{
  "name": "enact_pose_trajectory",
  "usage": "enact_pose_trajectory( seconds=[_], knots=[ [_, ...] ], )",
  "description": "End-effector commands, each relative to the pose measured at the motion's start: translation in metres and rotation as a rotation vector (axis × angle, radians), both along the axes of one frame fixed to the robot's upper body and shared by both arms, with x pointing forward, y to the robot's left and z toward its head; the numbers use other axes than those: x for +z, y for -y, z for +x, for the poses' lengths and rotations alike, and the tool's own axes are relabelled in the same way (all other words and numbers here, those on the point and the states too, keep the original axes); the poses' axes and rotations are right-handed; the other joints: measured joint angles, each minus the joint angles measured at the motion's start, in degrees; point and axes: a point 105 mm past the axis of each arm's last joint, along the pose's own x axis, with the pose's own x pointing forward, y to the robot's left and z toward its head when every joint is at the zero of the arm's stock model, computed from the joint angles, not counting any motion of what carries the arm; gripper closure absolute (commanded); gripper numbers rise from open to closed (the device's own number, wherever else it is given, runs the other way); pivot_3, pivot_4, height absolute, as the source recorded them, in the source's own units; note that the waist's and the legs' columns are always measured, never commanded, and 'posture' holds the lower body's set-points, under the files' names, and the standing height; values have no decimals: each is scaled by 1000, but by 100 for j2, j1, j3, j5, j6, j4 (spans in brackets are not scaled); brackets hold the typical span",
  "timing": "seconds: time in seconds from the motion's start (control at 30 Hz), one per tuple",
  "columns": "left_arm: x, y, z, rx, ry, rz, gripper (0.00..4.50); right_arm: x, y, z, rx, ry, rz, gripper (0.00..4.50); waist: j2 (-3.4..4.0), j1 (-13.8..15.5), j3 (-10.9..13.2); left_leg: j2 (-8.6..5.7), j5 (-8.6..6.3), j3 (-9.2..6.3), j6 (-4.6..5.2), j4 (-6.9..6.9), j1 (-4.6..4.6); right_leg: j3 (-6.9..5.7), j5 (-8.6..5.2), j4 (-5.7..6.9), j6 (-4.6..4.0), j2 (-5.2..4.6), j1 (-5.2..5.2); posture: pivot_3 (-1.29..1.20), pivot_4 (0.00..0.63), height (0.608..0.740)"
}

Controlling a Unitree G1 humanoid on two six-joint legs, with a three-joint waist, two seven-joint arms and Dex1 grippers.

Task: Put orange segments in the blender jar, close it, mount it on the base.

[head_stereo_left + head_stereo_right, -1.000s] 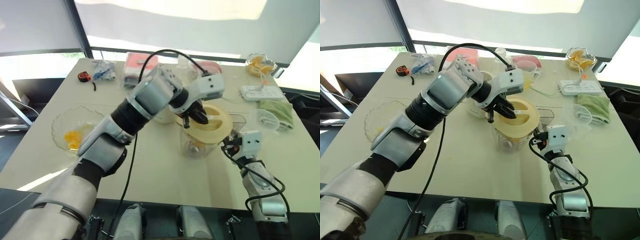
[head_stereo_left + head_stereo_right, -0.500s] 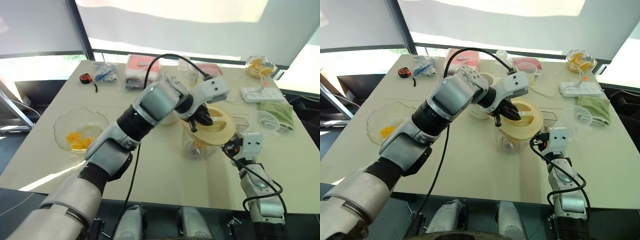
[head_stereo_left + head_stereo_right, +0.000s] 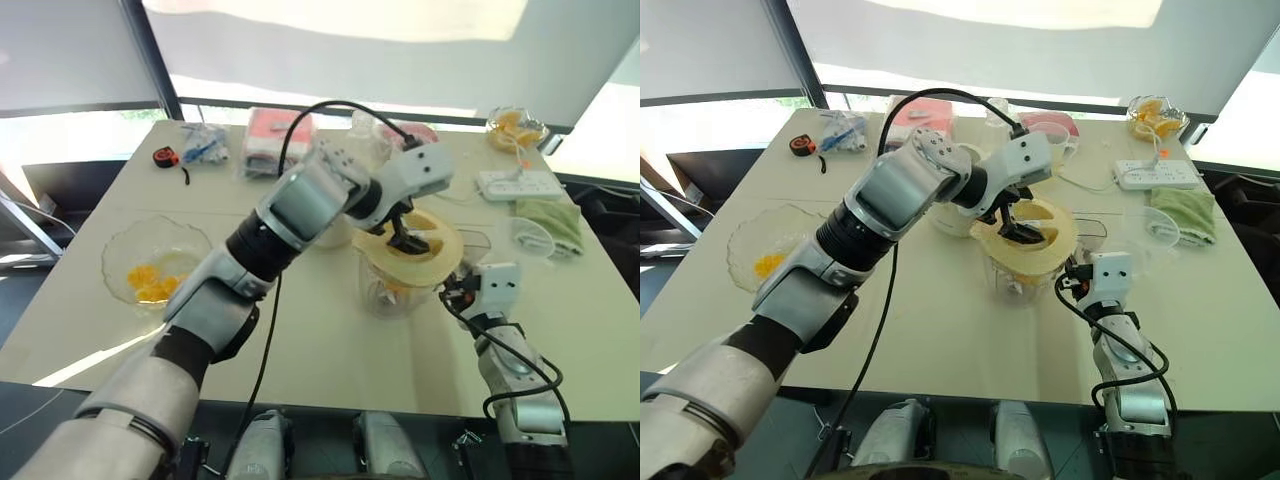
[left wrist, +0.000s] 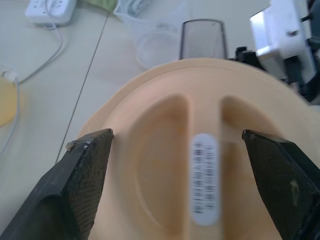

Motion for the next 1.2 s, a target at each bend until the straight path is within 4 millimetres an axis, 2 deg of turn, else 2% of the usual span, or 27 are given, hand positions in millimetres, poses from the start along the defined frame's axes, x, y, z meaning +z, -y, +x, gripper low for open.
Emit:
enact_pose_trajectory(
  seconds=[0.03,0.07,0.13,0.23,0.33,0.43,0.53,0.63,0.73,0.87,1.03,1.2],
  knots=[
    [43,3,-1,-44,65,-162,308,14,3,1,-6,52,-35,3556,0,5,11,0,0,3,0,-1,-7,1,0,3,1,1,-9,0,150,740],
    [50,2,-2,-46,65,-185,308,13,4,1,-8,51,-35,3556,0,4,16,0,0,4,0,-4,-15,1,0,3,1,2,-17,0,150,740],
    [84,-2,2,-39,147,-328,308,12,4,1,-15,44,-22,3556,1,5,16,0,0,5,1,-4,-52,2,1,9,4,7,-55,0,150,740],
    [125,-22,19,57,362,-514,308,20,5,3,-35,57,7,3556,-2,5,18,-6,1,14,1,0,-80,13,12,42,25,7,-107,0,150,740],
    [132,-35,26,79,445,-547,308,27,6,4,-48,71,17,3556,0,12,19,-8,1,15,1,-1,-71,17,12,57,23,17,-108,0,150,740],
    [130,-72,35,137,425,-578,308,52,10,10,-66,115,9,3556,12,-1,25,-10,4,15,-2,4,-70,19,6,61,6,22,-108,0,150,740],
    [102,-121,33,193,396,-514,308,103,21,19,-109,238,-8,3556,39,-92,43,-10,5,34,-3,4,-69,45,8,64,8,22,-119,0,150,740],
    [69,-155,15,210,384,-430,308,147,22,30,-113,316,-68,3556,52,-169,67,1,5,46,-3,-1,-79,62,26,73,40,17,-142,0,150,740],
    [45,-174,-2,243,325,-385,308,181,24,41,-132,361,-106,3556,13,-125,93,8,5,39,-4,-6,-86,59,28,84,45,22,-153,0,150,740],
    [14,-193,-20,331,261,-335,308,229,19,62,-125,414,-83,3556,10,-135,98,5,5,37,-5,-11,-90,53,28,79,43,15,-151,0,150,740],
    [-10,-204,-33,432,242,-304,308,264,-1,90,-63,409,0,3556,4,-135,102,2,5,47,-5,-7,-89,57,30,71,41,3,-148,0,150,740],
    [-21,-222,-32,560,283,-268,308,272,-36,115,61,360,98,3556,5,-174,102,5,5,47,-5,-9,-86,55,35,72,36,6,-149,0,150,740]
  ],
)
